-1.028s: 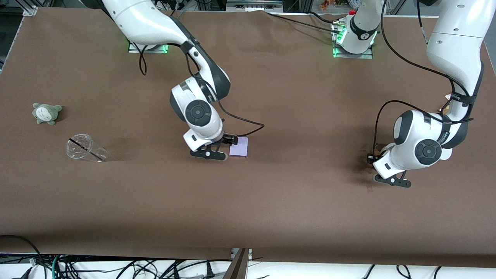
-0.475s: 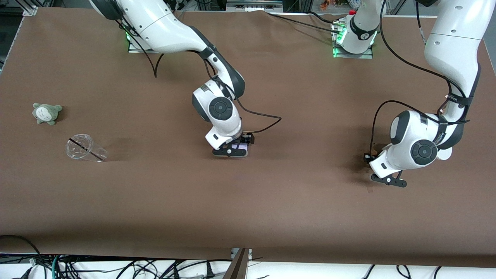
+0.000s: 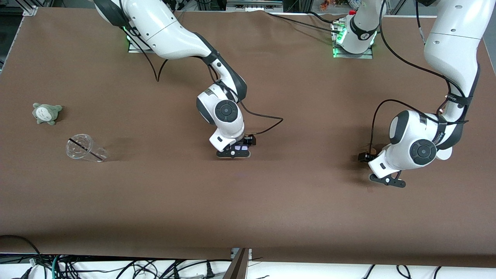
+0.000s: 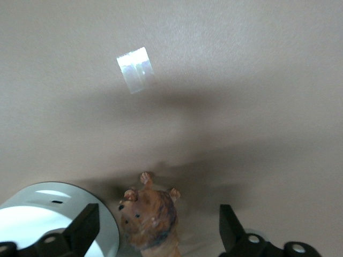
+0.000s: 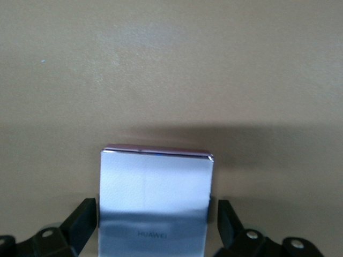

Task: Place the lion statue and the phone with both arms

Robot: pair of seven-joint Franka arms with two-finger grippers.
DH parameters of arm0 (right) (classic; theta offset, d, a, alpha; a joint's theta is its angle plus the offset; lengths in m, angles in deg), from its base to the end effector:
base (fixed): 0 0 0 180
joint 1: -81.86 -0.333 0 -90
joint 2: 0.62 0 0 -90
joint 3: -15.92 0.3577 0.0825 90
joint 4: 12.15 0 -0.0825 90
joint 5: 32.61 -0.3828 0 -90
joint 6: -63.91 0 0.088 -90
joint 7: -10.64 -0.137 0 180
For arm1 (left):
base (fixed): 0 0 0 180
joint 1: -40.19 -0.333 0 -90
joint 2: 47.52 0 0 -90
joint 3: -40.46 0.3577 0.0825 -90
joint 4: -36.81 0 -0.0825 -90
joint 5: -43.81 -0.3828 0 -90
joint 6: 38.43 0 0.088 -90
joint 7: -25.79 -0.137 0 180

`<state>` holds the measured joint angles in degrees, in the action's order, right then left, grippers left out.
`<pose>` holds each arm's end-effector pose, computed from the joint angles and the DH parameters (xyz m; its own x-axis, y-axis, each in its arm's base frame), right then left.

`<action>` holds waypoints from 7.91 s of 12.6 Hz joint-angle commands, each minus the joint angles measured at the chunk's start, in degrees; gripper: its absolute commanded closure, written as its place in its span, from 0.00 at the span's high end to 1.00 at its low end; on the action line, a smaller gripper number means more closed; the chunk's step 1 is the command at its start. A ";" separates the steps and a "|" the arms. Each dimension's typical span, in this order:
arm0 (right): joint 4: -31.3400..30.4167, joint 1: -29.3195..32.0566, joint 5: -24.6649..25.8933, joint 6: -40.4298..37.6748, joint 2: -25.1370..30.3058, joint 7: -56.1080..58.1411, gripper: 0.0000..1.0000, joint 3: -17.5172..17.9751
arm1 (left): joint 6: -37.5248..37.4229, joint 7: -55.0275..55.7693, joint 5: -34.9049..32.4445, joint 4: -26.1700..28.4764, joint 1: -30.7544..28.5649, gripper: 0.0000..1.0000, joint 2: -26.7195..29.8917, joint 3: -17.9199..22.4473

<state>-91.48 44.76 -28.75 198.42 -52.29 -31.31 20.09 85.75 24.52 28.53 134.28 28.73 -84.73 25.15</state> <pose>0.5892 0.4978 0.1711 0.9991 0.0034 0.0434 0.0055 -0.9989 -0.0473 0.6773 -0.0113 0.2188 0.9653 -0.2107 -0.1543 -0.2179 -0.9755 -0.0307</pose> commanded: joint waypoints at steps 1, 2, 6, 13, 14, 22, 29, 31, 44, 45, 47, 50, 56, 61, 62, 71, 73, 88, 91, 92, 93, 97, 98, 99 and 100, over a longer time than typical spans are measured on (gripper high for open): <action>1.98 -0.78 0.71 1.29 -1.77 0.30 1.00 -0.57 | -5.59 -0.84 0.51 -1.22 0.12 1.00 5.73 -1.81; 1.99 -0.78 0.71 1.29 -1.77 0.30 1.00 -0.57 | -8.57 -1.01 0.51 -1.66 0.12 1.00 8.36 -2.26; 1.99 -0.78 0.80 1.12 -1.68 0.47 0.43 -0.74 | -18.50 -1.10 1.65 -7.44 -0.06 1.00 16.90 -4.63; 1.29 0.10 0.09 -14.49 9.80 -0.32 0.23 -2.06 | -32.77 -1.02 8.94 -21.62 -0.76 1.00 19.80 -3.42; 0.59 0.10 0.09 -19.49 12.97 -0.06 0.22 -3.28 | -33.73 -0.32 10.69 -20.57 -0.76 1.00 22.07 -3.06; -17.86 0.18 0.01 -25.51 34.08 11.78 0.20 -13.64 | -23.89 -0.31 16.07 -1.32 12.42 1.00 36.24 14.26; -24.81 0.80 -8.25 -22.20 33.83 36.47 0.20 -28.59 | -26.52 -0.14 13.70 -1.40 11.98 1.00 36.24 13.91; -28.58 3.86 -8.26 -16.50 32.34 40.96 0.20 -28.78 | -26.79 -0.14 13.70 -1.58 12.07 1.00 36.16 13.82; -30.62 13.98 -22.32 3.57 16.69 63.48 0.20 -28.25 | -26.88 -0.93 13.87 -1.58 11.90 1.00 36.07 13.73; -30.62 14.07 -22.41 4.27 16.17 64.10 0.20 -28.25 | -26.88 -0.93 13.87 -1.58 11.90 1.00 36.07 13.73; -30.53 14.07 -22.41 4.89 15.81 64.02 0.47 -28.08 | -26.88 -0.93 13.87 -1.58 11.90 1.00 36.07 13.73; -30.36 13.98 -22.50 4.46 15.98 63.93 0.99 -28.08 | -26.88 -0.93 13.96 -1.67 11.90 1.00 35.98 13.73; -28.96 13.19 -22.50 -5.45 21.60 60.69 0.99 -28.08 | -26.88 -0.84 14.05 -1.67 11.81 1.00 36.07 13.73; -21.59 11.09 -21.53 -27.14 30.12 49.45 0.99 -28.34 | -26.97 -0.84 14.23 -1.67 11.81 1.00 35.98 13.82; -19.48 10.91 -21.44 -32.23 31.62 47.69 0.99 -28.52 | -27.06 -0.75 14.23 -1.58 11.81 1.00 36.07 13.73; 8.48 11.17 -12.04 -68.76 34.88 40.02 0.99 -30.01 | -27.67 -0.84 14.31 -1.58 11.72 1.00 35.98 13.99; 8.49 11.43 -11.95 -68.58 35.06 40.02 1.00 -30.71 | -27.67 -0.84 14.23 -1.58 11.72 1.00 35.98 13.99; 6.92 30.13 -8.98 -68.76 38.56 41.16 1.00 -12.73 | -28.11 -0.93 14.23 -1.58 11.63 1.00 35.98 14.26; 0.16 34.01 -6.50 -67.71 43.74 41.17 1.00 -8.13 | -28.11 -0.93 14.31 -1.58 11.63 1.00 35.98 14.26; -2.12 35.07 -6.50 -66.49 45.41 41.16 1.00 -7.61 | -28.20 -0.93 14.23 -1.58 11.63 1.00 35.98 14.26; -5.97 35.95 -6.59 -63.95 48.39 41.08 1.00 -7.08 | -28.20 -0.93 14.31 -1.58 11.63 1.00 35.98 14.26; -14.71 36.75 -6.59 -56.28 55.18 41.08 1.00 -6.90 | -28.20 -0.93 14.23 -1.58 11.63 1.00 35.98 14.26; -14.63 36.75 -6.41 -56.10 55.18 41.08 1.00 -6.90 | -28.29 -0.93 14.23 -1.58 11.63 1.00 35.98 14.26; -14.45 36.57 -6.24 -56.10 55.01 41.08 1.00 -6.90 | -28.72 -0.93 14.23 -1.58 11.63 1.00 35.98 14.26; -14.19 36.57 -6.23 -56.10 54.92 41.08 1.00 -6.90 | -28.99 -1.01 14.31 -1.58 11.63 1.00 35.98 14.26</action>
<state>-104.08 80.23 -35.99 141.13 1.45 9.59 11.86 57.73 24.39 43.55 132.72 40.31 -48.96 39.28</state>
